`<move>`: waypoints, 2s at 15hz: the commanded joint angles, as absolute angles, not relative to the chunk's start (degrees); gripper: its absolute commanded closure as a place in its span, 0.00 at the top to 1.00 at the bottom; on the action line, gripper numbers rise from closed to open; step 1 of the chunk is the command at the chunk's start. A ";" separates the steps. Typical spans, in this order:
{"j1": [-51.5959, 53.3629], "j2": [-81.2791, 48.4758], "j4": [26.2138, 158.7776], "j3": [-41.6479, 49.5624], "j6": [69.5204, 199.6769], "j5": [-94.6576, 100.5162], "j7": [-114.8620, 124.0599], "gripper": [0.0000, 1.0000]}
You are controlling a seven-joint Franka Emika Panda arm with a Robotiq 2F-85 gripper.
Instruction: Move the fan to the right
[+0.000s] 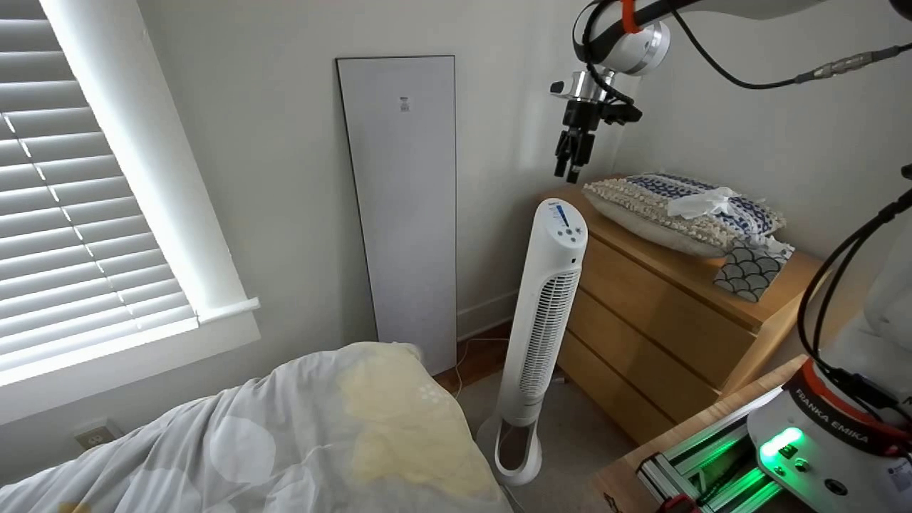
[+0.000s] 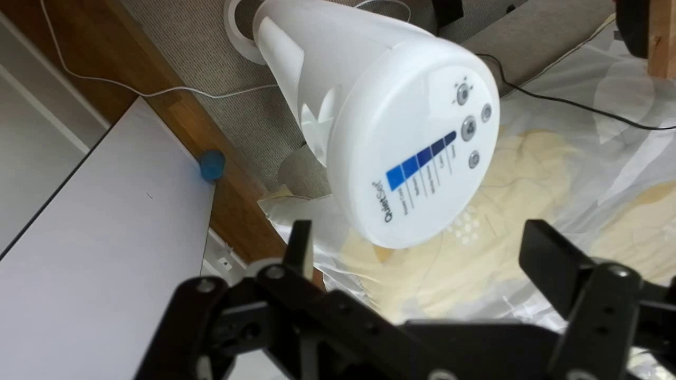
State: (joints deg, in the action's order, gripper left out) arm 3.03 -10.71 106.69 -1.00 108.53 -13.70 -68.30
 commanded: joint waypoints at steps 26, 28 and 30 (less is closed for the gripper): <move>-0.22 -38.67 77.02 -8.08 77.70 -9.87 -83.33 0.52; -0.22 -38.98 76.08 -7.97 77.09 -9.67 -82.85 0.37; -0.29 -39.31 75.15 -7.85 75.61 -9.36 -82.53 0.28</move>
